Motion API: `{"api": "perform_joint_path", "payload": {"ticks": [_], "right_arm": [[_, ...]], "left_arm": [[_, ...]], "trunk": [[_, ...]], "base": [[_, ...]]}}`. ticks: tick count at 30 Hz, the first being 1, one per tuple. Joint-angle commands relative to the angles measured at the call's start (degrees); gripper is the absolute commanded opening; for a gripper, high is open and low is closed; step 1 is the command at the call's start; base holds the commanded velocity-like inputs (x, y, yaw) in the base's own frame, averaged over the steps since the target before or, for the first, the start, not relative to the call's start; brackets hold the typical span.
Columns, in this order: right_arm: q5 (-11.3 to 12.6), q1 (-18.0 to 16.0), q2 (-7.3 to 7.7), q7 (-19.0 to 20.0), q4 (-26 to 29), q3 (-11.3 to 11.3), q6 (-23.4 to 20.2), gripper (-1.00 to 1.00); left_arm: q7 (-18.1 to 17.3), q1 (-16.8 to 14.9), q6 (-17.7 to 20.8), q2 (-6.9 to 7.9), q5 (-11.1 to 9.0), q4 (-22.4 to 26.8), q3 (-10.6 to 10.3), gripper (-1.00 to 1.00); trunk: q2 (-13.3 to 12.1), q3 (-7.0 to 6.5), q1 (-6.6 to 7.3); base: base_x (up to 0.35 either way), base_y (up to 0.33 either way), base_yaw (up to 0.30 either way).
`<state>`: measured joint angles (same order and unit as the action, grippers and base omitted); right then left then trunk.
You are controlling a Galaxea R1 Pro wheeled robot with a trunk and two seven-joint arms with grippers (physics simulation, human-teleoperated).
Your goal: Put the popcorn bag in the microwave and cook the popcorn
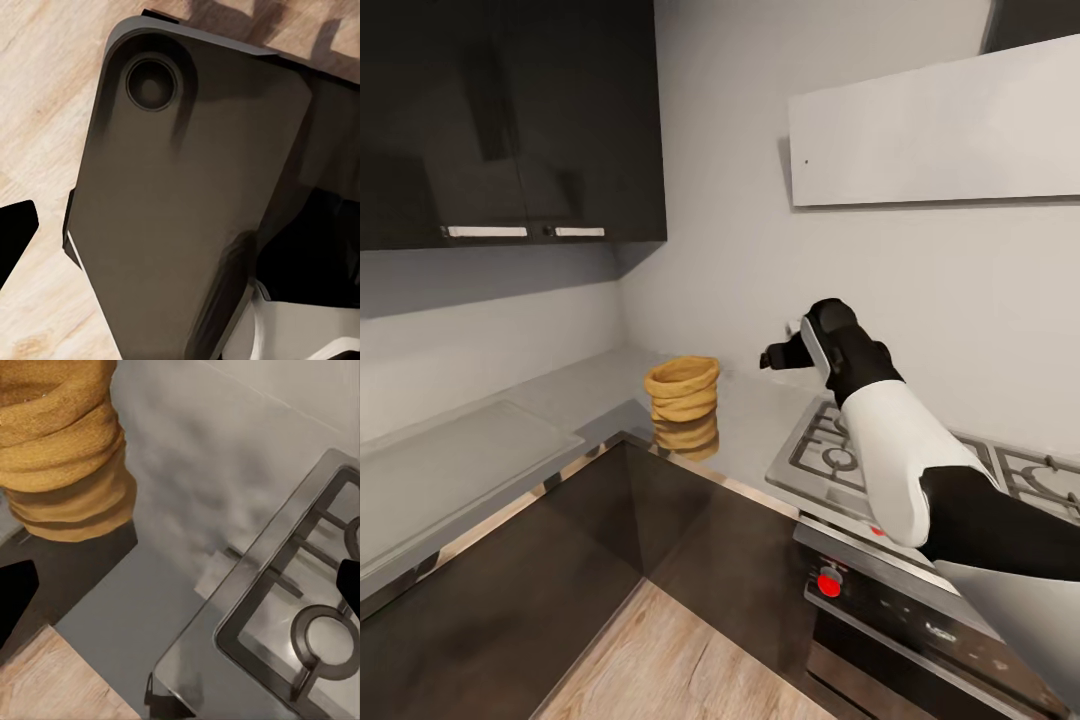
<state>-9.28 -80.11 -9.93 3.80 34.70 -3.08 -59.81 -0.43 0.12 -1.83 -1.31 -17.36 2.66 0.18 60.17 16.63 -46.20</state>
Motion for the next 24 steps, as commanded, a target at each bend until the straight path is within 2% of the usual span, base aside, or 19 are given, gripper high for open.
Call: {"api": "perform_joint_path", "payload": {"ticks": [1, 10, 24], "right_arm": [[-0.56, -0.04, -0.07, 0.41, 0.05, -0.69, -0.19, 1.0], [-0.53, -0.05, -0.07, 0.41, 0.02, -1.05, -0.19, 1.0], [-0.82, -0.05, -0.07, 0.17, -0.55, -0.97, -0.19, 1.0]], "left_arm": [[-0.06, 0.03, -0.1, -0.01, -0.3, 0.06, 0.0, 1.0], [-0.29, 0.01, -0.1, 0.06, -0.28, 0.06, -0.07, 1.0], [-0.45, 0.02, -0.1, 0.08, -0.21, 0.06, -0.09, 1.0]], "trunk": [[0.04, 0.06, 0.0], [0.04, 0.06, 0.0], [0.04, 0.06, 0.0]], "base": [[0.0, 0.0, 0.0], [0.039, 0.0, 0.0], [0.301, 0.0, 0.0]]}}
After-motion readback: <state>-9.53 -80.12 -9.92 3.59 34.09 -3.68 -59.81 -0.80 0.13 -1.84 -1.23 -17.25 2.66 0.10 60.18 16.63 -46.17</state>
